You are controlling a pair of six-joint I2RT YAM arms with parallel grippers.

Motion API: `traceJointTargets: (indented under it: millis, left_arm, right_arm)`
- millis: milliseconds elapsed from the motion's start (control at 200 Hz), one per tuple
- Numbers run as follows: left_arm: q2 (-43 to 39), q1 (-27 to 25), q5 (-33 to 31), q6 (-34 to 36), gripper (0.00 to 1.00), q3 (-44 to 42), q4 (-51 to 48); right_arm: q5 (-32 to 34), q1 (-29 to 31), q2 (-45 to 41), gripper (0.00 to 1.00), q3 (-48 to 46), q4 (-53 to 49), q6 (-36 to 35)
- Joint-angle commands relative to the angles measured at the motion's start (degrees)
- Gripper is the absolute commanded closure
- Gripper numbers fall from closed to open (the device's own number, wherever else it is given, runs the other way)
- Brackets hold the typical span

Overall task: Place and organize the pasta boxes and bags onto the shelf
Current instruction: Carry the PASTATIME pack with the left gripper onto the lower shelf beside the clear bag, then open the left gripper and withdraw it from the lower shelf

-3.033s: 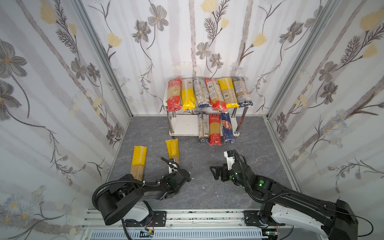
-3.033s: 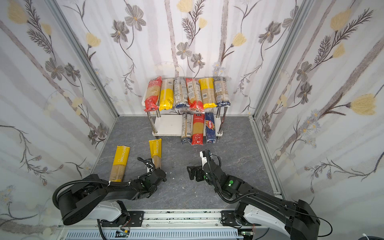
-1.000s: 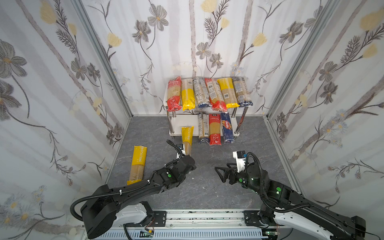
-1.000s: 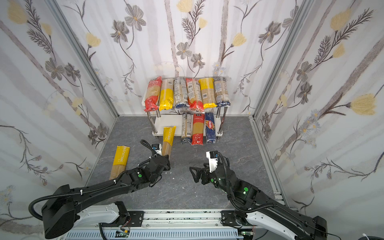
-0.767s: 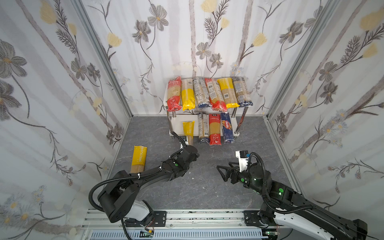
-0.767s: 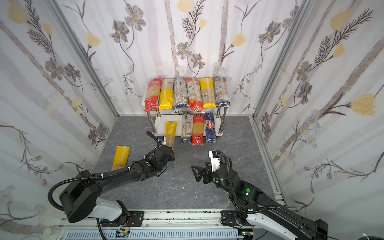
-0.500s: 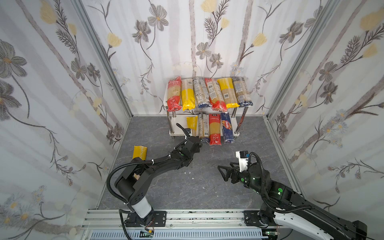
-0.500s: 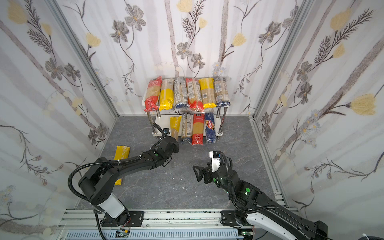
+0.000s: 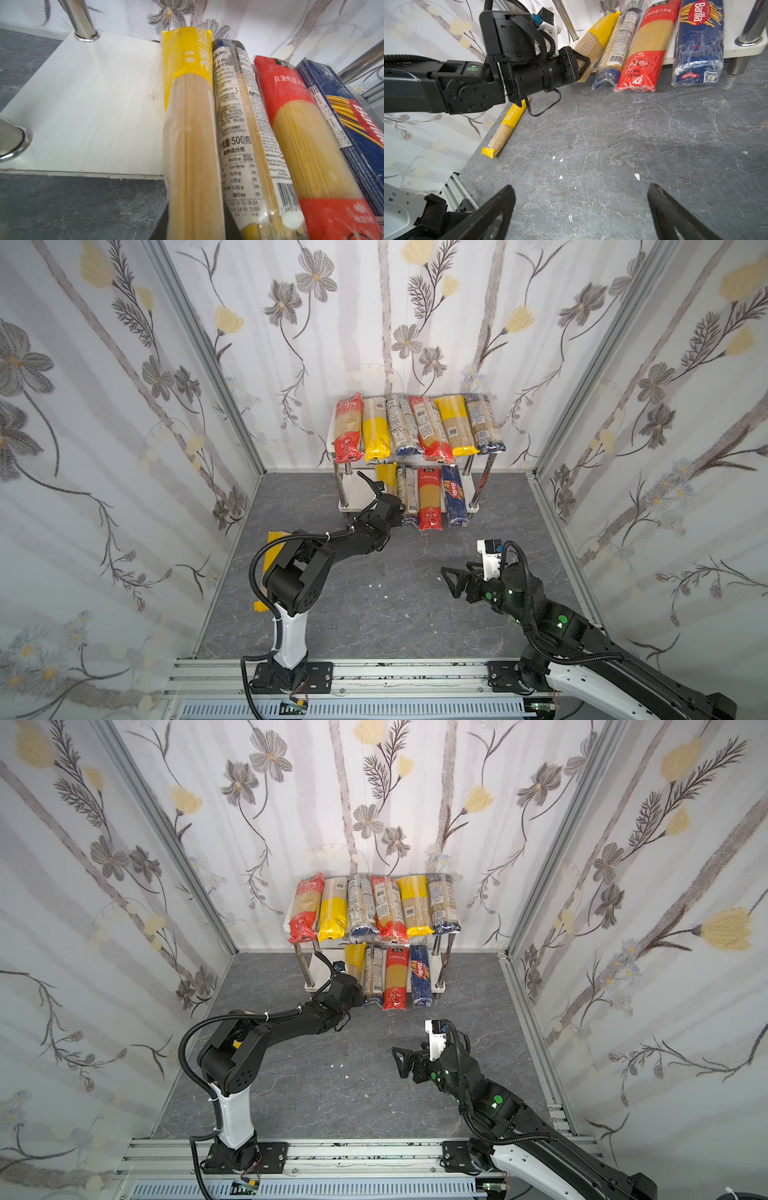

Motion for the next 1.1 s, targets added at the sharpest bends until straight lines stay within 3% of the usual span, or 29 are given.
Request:
traceJointTargets:
  millis: [0,50,95,295,485,689,854,1004,1094]
  left_arm:
    - [-0.2,0.3,1.0,-0.2,0.42,0.1,7.0]
    - [-0.6,0.4,1.2,-0.3,0.23,-0.7,7.0]
    - [-1.1,0.4,1.3,-0.6,0.14,-1.6,6.9]
    - [-5.1,-0.2,2.3,-1.9,0.0,-6.6,7.0]
    - [-13.3,-1.9,0.7,-2.4,0.0,-13.9,6.8]
    - [-28.6,-3.7,-3.3,-4.5,0.0,-25.9,2.7]
    - [-44.4,-5.2,-9.9,-10.2,0.0,-35.9,-7.5]
    - [-55.4,-4.7,-19.9,-17.1,0.0,-39.8,-23.9]
    - [-58.9,-2.2,-19.3,-22.6,0.0,-40.4,-31.2]
  right_arm:
    - [-1.2,-0.3,0.2,0.0,-0.1,0.8,-0.9]
    - [-1.3,-0.5,0.3,0.0,0.0,1.0,-0.9]
    - [-1.4,-0.7,0.6,0.0,0.1,1.1,-0.9]
    - [-1.6,-0.7,2.1,0.0,0.6,1.6,-1.0]
    - [-2.1,-0.7,3.1,0.0,0.7,2.1,-0.4]
    - [-1.1,-0.4,4.5,0.0,2.0,0.0,0.5]
    - [-0.6,2.7,6.3,0.0,2.8,0.4,1.8]
    - [2.0,8.2,10.4,0.0,5.5,1.1,2.8]
    - [2.0,10.5,13.8,0.0,7.7,2.4,3.1]
